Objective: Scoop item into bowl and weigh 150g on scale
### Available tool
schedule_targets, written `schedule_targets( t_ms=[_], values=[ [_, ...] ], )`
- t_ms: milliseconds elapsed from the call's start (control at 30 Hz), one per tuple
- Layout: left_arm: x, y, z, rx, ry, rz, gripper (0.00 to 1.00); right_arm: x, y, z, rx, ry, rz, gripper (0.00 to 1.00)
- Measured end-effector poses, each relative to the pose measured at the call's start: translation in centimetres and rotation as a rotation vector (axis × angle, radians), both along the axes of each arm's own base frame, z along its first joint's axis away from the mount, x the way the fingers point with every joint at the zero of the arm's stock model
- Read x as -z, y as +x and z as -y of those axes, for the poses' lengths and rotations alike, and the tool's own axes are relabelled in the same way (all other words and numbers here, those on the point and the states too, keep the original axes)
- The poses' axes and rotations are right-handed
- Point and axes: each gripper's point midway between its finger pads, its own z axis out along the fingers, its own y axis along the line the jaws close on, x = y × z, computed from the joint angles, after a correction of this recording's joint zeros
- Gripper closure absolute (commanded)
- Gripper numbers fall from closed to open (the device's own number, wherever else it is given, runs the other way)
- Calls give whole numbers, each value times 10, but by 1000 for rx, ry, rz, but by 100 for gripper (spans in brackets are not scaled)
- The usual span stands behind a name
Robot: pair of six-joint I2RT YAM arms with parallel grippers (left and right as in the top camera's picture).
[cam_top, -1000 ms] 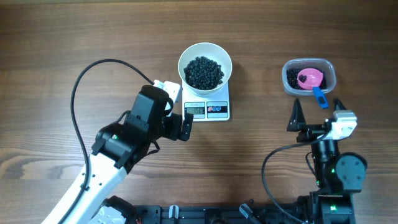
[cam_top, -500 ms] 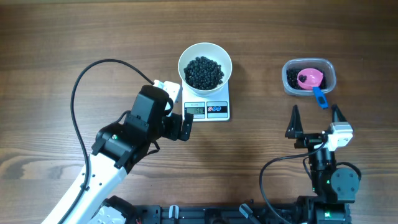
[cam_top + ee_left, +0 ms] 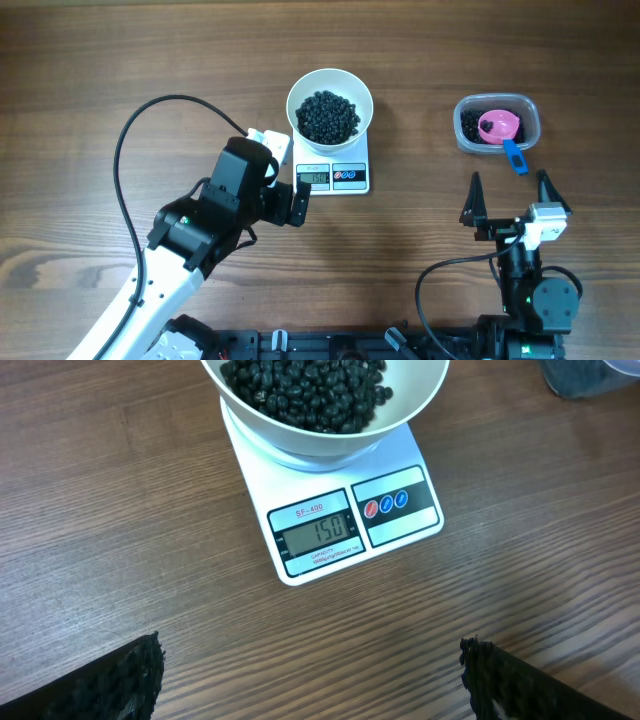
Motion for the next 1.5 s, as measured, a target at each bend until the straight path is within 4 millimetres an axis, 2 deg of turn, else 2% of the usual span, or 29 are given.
schedule_targets(
  t_ms=[100, 233, 533, 733, 1500],
  values=[
    [0, 0, 0, 0, 0, 0, 0, 0, -2, -1, -2, -7, 23, 0],
    [0, 0, 0, 0, 0, 0, 0, 14, 0, -1, -3, -6, -4, 0],
    [0, 0, 0, 0, 0, 0, 0, 31, 2, -1, -4, -3, -67, 0],
    [0, 0, 0, 0, 0, 0, 0, 55, 3, -1, -4, 1, -165, 0],
    [0, 0, 0, 0, 0, 0, 0, 56, 3, 0, -2, -3, -167, 0]
  ],
)
